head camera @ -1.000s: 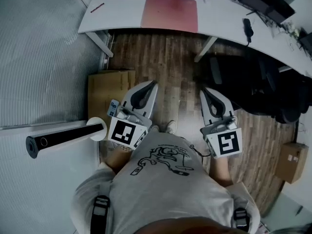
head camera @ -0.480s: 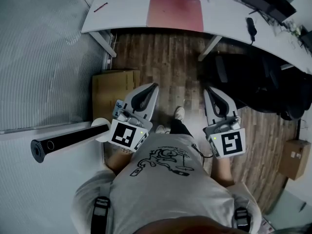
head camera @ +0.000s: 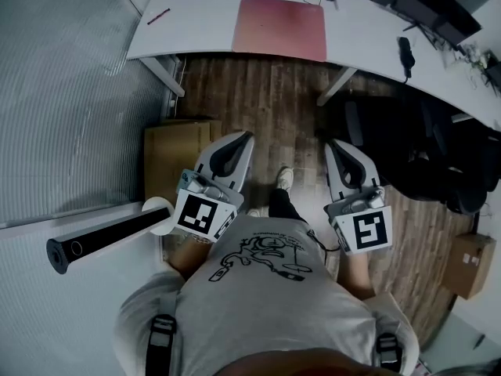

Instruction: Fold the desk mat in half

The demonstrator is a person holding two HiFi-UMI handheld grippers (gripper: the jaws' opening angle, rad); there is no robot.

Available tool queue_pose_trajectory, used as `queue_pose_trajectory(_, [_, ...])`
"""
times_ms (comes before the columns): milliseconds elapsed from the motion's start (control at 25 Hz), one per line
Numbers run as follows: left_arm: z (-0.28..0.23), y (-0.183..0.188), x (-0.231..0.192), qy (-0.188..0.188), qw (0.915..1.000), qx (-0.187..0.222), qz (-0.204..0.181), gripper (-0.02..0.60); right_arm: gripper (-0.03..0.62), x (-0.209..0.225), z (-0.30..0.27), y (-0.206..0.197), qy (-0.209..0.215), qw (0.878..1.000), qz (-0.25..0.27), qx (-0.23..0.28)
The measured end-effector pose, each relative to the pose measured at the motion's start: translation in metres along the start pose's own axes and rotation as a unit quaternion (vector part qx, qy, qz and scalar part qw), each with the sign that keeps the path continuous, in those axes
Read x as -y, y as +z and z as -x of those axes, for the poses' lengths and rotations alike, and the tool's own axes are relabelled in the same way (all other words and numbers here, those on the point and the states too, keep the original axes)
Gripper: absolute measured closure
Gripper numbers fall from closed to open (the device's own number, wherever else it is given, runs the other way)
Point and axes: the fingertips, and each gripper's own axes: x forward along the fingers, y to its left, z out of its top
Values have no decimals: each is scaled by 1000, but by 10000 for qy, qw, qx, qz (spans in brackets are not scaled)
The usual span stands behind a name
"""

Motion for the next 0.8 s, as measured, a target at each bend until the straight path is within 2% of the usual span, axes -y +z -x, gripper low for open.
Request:
queue_pose_trajectory(280, [-65, 12, -5, 23, 10000, 37, -30, 560, 588, 66, -25, 14, -136, 9995, -90, 282])
queue_pose_trajectory(400, [-96, 16, -5, 29, 10000, 47, -33, 560, 588, 95, -33, 8, -131, 9999, -52, 77])
queue_pose_trajectory(520, [-126, 19, -2, -1, 10000, 51, -21, 560, 588, 121, -42, 18, -163, 9989, -207, 397])
queue_pose_trajectory(800, [-191, 19, -2, -12, 10000, 12, 14, 560, 588, 184, -62, 15, -169, 9984, -229, 494])
